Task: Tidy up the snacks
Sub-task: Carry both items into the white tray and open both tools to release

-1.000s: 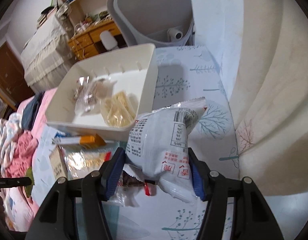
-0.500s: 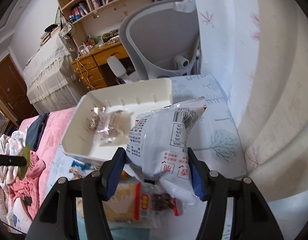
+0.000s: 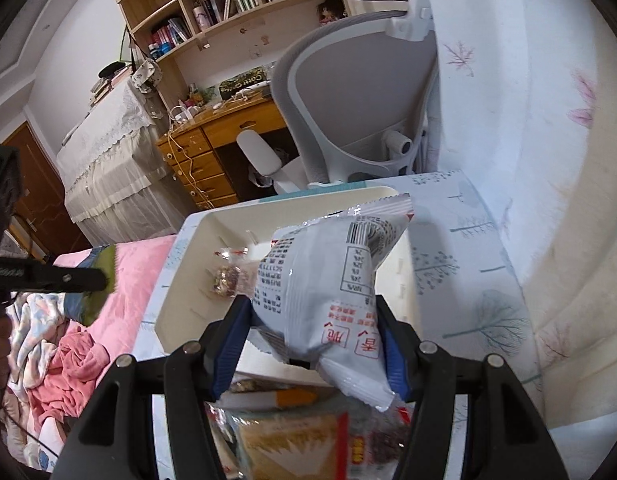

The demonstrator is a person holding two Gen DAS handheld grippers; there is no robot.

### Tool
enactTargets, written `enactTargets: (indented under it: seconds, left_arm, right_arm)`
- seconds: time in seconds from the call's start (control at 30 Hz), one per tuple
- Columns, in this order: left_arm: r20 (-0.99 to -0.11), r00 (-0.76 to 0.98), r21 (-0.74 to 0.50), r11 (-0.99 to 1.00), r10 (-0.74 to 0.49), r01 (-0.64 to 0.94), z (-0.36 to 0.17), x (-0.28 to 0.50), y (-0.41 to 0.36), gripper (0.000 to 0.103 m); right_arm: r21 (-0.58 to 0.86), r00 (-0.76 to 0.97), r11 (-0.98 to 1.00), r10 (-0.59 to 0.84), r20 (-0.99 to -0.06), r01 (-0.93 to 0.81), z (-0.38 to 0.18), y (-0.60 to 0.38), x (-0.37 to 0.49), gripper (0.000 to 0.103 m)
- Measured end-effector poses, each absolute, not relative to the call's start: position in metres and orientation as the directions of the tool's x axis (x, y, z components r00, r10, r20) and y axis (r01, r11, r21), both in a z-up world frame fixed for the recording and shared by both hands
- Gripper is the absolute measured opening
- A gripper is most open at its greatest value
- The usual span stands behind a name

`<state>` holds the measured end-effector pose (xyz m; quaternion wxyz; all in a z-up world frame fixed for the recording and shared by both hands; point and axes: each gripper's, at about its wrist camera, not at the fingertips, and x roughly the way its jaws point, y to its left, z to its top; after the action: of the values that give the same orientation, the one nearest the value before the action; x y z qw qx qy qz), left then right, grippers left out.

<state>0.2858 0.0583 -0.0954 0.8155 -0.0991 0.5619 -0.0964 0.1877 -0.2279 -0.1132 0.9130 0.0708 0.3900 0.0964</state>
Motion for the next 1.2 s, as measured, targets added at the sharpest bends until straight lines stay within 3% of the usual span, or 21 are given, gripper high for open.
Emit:
enactTargets:
  seconds: [0.27,0.43,0.6,1.2]
  left_arm:
    - [-0.879,0.362,-0.296,0.95,-0.312,0.1,-0.113,0.306,0.057,0.054]
    - [-0.884,0.355,-0.283,0.952,-0.305,0.113,-0.117,0.308,0.057,0.076]
    - [-0.884,0.35,-0.293,0.951,-0.31,0.104,-0.118,0.305,0.061,0.076]
    - [-0.881,0.333,-0.328,0.941,-0.335,0.079,-0.126,0.248,0.086,0.076]
  right_arm:
    - [0.234,0.681,0.958,0.284,-0.675,-0.167,-0.117,-0.202,0.197,0.06]
    - [0.227,0.658,0.957,0.288,-0.696,-0.179,-0.127,-0.188,0.202,0.062]
    - [0.201,0.651,0.967,0.256,-0.715,-0.16,-0.131,-0.182,0.201,0.073]
    - [0.342,0.666,0.938,0.217,-0.713,0.061,-0.135,-0.209,0.134,0.074]
